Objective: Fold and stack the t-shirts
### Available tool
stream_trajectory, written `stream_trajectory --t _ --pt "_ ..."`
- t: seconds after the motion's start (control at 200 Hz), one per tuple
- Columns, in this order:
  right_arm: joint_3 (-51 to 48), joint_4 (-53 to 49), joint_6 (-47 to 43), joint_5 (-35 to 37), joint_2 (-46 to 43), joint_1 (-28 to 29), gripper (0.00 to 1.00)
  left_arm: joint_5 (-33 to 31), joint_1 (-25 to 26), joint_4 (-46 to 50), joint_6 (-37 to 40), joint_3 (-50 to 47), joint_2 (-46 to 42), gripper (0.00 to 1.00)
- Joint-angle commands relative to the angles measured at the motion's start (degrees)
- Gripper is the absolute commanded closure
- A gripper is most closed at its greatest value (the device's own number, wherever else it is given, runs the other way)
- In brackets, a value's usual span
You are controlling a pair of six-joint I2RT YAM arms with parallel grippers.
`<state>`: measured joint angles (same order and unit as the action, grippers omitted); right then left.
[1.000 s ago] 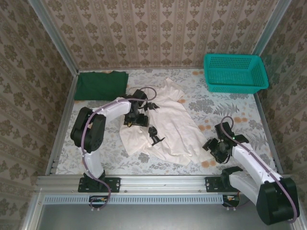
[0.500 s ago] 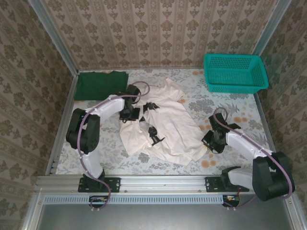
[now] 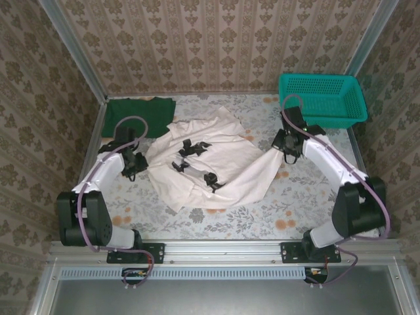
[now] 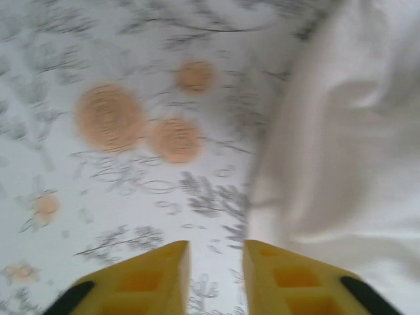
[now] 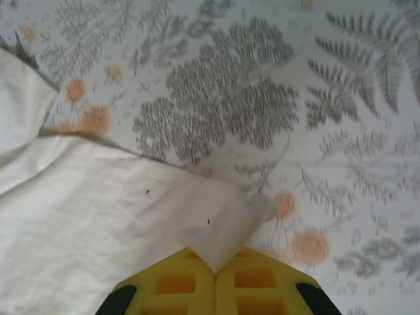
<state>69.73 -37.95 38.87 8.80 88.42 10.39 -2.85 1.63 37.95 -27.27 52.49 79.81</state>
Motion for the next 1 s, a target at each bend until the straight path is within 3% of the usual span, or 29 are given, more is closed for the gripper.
stream_trajectory --t 0.0,0.09,0.18,0.27,0.4,0.51,0.67,0.735,0.85,0.995 --pt "7.1 -3.2 -4.5 5.3 6.3 -1.8 1.0 -2.5 -1.8 2.2 -3.6 -1.2 -1.3 0.57" --pt "12.5 -2.7 -5.4 3.3 10.8 -3.1 0.99 -2.8 -2.0 3.7 -3.2 -0.8 -1.2 0.5" --pt "20.2 -4.9 -6.7 0.5 15.6 -3.2 0.87 -1.3 -2.0 5.3 -3.1 -0.2 -2.0 0.45" --pt "27.3 -8.2 -7.5 -1.7 18.7 -3.2 0.68 2.7 -1.7 5.3 -3.7 -1.1 -3.5 0.39" --pt "28.6 -9.6 -7.4 -2.5 16.6 -3.2 0.49 9.5 -0.4 3.3 -4.6 -3.4 -3.5 0.39" --pt "22.5 -10.2 -6.9 -6.0 10.6 -3.2 0.44 17.8 0.5 2.0 -4.3 -4.7 -2.6 0.52" --pt "4.9 -10.6 -3.4 -14.4 -0.1 -3.2 0.5 19.7 4.1 7.5 -2.5 -4.5 -1.8 0.59" --pt "-3.3 -10.7 -1.0 -17.5 -3.0 -3.2 0.52 19.3 7.1 10.1 -1.5 -4.0 0.0 0.59" --pt "-14.6 -6.8 1.7 -22.4 -5.3 -2.8 0.53 20.2 11.5 11.4 0.3 -4.0 2.5 0.49" --pt "-20.4 1.9 4.8 -25.8 -3.9 -1.3 0.5 24.7 14.8 7.4 0.3 -4.8 7.1 0.47"
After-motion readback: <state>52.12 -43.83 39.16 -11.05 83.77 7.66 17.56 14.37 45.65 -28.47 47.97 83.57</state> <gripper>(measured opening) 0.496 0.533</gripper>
